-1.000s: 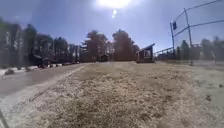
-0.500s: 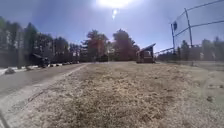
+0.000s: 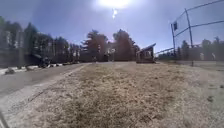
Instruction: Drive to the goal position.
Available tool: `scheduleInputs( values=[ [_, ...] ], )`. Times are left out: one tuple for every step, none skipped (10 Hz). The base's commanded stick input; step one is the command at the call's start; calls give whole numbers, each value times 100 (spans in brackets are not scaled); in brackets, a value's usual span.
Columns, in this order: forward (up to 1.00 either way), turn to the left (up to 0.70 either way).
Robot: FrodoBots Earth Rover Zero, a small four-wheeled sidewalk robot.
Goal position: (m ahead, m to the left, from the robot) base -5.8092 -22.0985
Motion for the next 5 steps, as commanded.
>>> scheduleInputs(
  values=[
    [6, -13],
    [6, -13],
    [6, -13],
    [16, -27],
    [45, -42]
  ],
)
